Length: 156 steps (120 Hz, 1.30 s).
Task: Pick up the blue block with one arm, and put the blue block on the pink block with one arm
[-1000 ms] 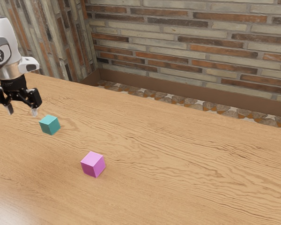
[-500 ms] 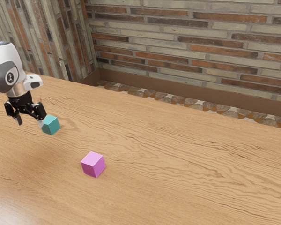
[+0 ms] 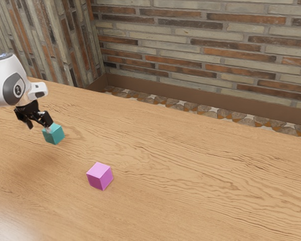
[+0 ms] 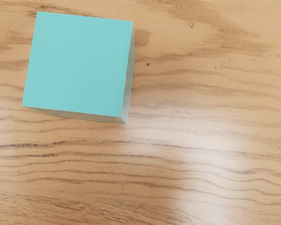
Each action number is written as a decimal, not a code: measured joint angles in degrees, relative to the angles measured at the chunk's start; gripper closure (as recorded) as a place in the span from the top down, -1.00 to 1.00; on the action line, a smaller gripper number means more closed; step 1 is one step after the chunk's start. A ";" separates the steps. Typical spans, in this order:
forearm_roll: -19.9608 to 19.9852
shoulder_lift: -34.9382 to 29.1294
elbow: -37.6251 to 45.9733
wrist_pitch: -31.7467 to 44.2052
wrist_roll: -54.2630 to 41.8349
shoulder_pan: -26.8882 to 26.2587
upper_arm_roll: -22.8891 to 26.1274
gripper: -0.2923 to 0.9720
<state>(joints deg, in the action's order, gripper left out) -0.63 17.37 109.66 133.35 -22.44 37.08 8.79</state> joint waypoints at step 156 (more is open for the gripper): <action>1.11 17.10 -18.51 -1.33 -5.39 0.35 0.01 0.54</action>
<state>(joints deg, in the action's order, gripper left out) 0.48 34.47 91.15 132.02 -27.84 37.43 8.80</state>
